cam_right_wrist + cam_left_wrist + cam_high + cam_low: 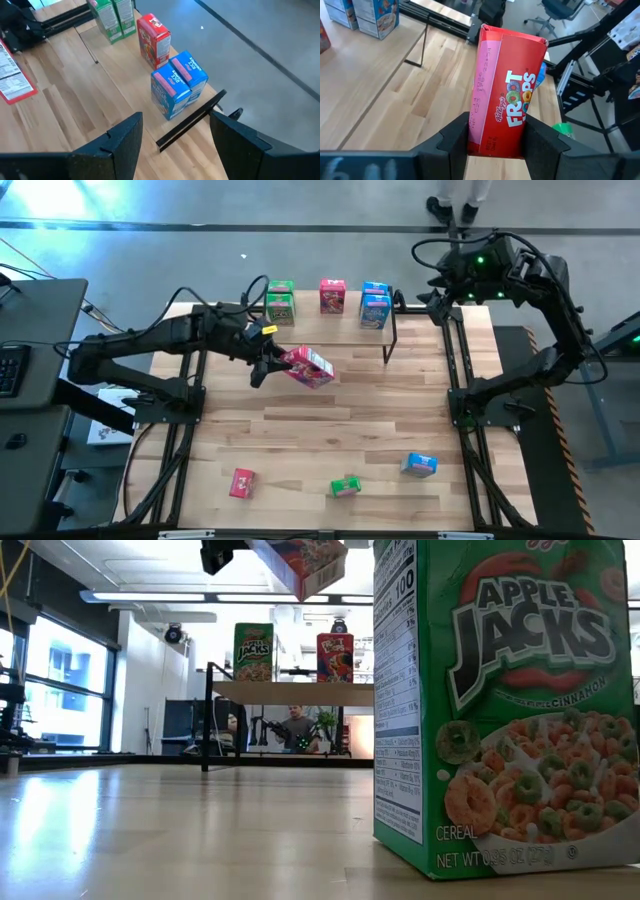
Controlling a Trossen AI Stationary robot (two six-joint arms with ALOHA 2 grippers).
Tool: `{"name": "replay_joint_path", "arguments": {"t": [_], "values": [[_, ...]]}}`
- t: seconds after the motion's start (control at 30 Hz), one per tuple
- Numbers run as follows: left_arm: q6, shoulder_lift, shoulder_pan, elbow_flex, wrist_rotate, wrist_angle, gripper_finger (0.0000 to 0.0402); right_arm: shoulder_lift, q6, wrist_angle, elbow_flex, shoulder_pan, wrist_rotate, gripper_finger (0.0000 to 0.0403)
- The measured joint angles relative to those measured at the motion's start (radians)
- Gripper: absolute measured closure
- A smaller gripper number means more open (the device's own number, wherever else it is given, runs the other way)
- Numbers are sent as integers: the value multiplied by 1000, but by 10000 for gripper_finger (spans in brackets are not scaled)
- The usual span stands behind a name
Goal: Stack cereal on shelf
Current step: Put the top red cereal box on the shelf aligned with the other red cereal box
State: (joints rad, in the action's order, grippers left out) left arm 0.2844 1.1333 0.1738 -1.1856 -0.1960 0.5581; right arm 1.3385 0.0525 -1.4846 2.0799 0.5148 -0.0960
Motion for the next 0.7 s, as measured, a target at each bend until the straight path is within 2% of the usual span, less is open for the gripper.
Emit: {"name": "replay_joint_path", "arguments": {"t": [0.13, 0.27, 0.53, 0.7], "values": [[0, 12, 0, -26, 1, 28, 253, 8, -117, 3, 0, 0, 2, 178], [1, 15, 0, -42, 2, 31, 253, 20, -185, 41, 0, -14, 50, 178], [20, 14, 0, -44, 2, 55, 253, 58, -217, 145, 0, -66, 158, 178], [28, 14, 0, -44, 1, 92, 253, 91, -218, 196, 0, -101, 189, 178]]}}
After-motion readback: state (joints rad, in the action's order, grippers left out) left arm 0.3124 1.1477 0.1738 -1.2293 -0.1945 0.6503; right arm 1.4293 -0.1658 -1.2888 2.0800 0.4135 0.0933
